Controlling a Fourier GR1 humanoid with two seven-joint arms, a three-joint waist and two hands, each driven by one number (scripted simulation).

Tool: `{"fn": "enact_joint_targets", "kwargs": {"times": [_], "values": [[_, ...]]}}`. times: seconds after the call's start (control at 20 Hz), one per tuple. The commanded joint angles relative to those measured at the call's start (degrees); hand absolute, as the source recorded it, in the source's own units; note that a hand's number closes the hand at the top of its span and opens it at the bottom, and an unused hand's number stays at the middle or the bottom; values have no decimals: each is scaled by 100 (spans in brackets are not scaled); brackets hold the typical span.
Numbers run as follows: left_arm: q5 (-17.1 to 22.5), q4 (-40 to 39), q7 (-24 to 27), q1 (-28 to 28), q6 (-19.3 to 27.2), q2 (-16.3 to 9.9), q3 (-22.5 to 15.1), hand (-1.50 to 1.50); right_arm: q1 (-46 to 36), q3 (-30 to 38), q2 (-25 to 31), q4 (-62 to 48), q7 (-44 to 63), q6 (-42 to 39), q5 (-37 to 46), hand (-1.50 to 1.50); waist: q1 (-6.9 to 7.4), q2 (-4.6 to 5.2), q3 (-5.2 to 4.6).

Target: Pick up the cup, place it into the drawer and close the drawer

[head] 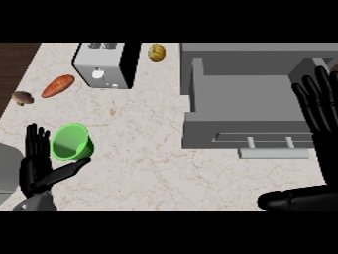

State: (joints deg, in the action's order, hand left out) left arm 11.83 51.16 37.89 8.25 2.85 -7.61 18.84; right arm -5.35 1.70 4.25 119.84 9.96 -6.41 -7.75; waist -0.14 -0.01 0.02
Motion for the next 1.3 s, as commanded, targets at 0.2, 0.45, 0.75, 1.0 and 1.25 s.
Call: {"fn": "enact_joint_targets", "kwargs": {"times": [0.2, 0.45, 0.75, 1.0, 1.25], "values": [[97, -1148, 684, 344, -300, -228, 0, -150, 110, -69, -41, 70, -57, -32, 104, -150, 1, 2, -4], [152, -1816, 974, 627, -603, -484, 103, -150, -21, 211, 154, 414, 498, -33, -255, -150, -16, 5, -6], [330, -2300, 1258, 935, -869, -453, 125, -150, -236, 222, 105, -92, 142, -25, -133, -150, -12, 8, -6], [439, -2627, 1320, 1209, -815, -336, 141, -150, 157, -137, -120, 207, 70, -8, 47, -150, -13, 5, -5], [508, -3182, 1777, 1423, -1437, -407, 221, -150, -55, -143, -102, 73, 140, 96, 197, -150, -29, 14, -9]]}}
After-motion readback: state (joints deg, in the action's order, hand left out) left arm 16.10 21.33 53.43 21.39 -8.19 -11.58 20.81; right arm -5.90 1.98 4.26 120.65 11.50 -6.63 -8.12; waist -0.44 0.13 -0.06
